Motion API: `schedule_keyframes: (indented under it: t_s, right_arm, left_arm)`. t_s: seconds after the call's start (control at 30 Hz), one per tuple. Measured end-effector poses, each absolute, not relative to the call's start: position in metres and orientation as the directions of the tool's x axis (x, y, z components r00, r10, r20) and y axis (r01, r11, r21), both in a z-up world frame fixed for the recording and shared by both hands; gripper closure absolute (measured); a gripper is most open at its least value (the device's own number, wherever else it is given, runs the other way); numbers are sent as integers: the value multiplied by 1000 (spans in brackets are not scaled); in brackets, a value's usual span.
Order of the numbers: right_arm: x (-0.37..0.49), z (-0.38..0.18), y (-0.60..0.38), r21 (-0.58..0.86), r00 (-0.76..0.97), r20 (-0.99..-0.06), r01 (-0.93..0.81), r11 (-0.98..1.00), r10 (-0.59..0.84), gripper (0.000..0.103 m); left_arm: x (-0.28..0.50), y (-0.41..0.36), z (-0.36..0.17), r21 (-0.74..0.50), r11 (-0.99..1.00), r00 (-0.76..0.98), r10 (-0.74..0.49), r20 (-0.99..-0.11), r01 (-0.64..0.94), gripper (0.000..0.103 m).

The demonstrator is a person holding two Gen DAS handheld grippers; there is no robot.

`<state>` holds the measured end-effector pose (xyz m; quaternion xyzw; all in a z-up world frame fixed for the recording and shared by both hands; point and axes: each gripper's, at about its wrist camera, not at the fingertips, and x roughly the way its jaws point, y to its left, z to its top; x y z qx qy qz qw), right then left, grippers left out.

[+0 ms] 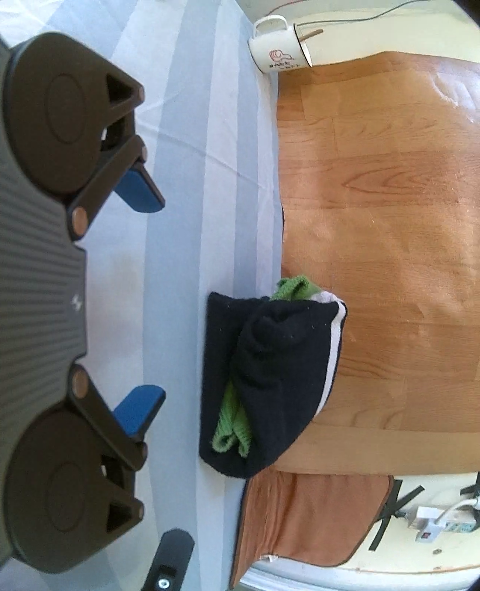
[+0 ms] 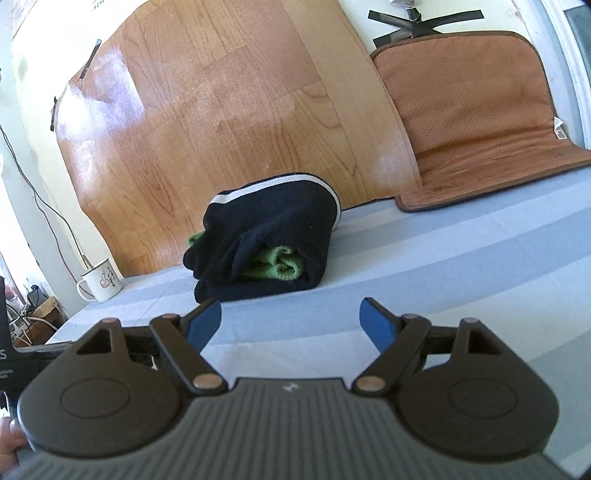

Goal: Fold small clothes

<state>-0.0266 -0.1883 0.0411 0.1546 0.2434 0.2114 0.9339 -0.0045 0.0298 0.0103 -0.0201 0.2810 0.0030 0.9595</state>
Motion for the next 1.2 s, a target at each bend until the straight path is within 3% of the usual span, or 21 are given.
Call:
schedule_keyframes:
  t_s: [1.2]
  right_arm:
    - [-22, 39, -185, 386, 781, -413, -315, 867, 468, 19]
  left_arm:
    - [-13, 26, 13, -17, 1000, 855, -16, -519, 8, 0]
